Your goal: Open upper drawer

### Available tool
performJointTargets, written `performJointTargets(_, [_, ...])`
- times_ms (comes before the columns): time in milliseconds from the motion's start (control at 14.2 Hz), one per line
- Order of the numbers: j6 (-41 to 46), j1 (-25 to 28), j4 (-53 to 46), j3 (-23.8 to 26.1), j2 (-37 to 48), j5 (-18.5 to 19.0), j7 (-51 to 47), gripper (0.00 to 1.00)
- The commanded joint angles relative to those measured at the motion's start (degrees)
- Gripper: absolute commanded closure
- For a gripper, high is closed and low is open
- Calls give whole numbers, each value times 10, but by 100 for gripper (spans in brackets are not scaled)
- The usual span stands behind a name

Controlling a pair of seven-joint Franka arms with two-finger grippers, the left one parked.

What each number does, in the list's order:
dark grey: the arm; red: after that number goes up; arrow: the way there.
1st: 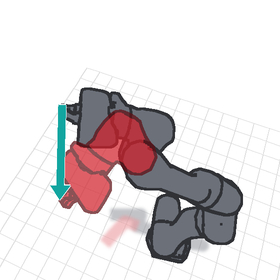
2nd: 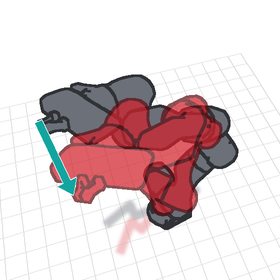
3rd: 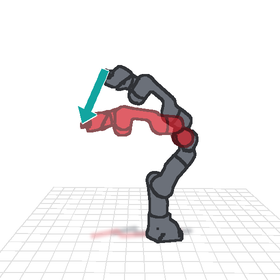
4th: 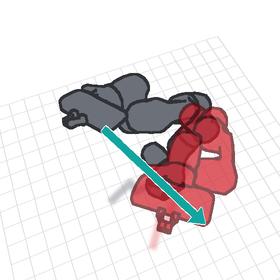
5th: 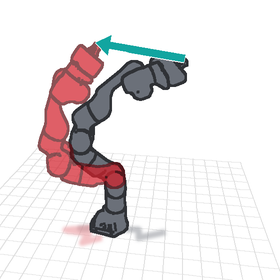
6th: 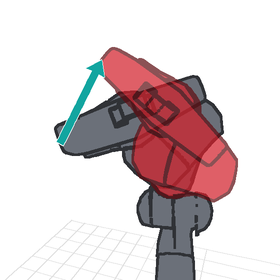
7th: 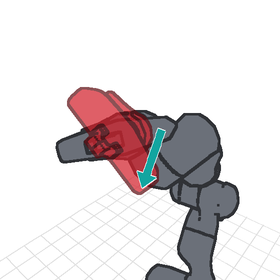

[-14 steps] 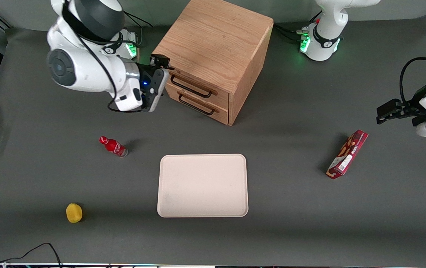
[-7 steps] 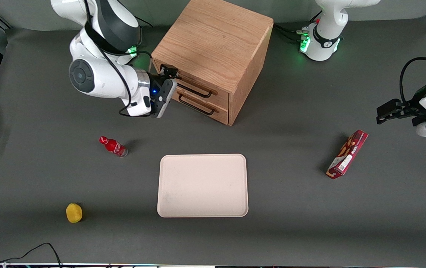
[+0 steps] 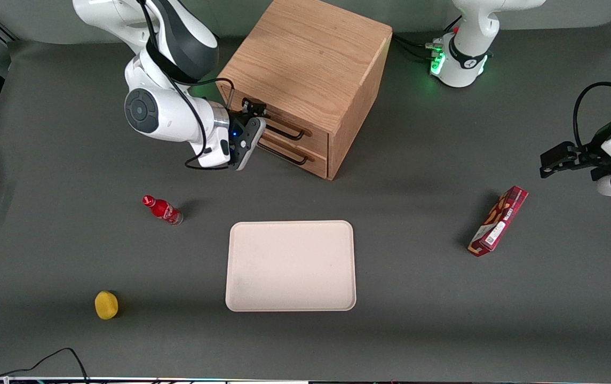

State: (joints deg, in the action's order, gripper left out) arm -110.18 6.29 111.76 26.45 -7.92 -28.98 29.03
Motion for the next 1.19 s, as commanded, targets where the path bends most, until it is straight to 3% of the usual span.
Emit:
performJointTargets(0, [-33, 8, 14, -1, -4, -6, 13, 0])
performJointTargets(702, [-68, 18, 18, 0, -25, 5, 12, 0])
performJointTargets(982, [-82, 18, 16, -1, -43, 20, 12, 0])
performJointTargets(1123, [-85, 15, 9, -2, -58, 46, 12, 0])
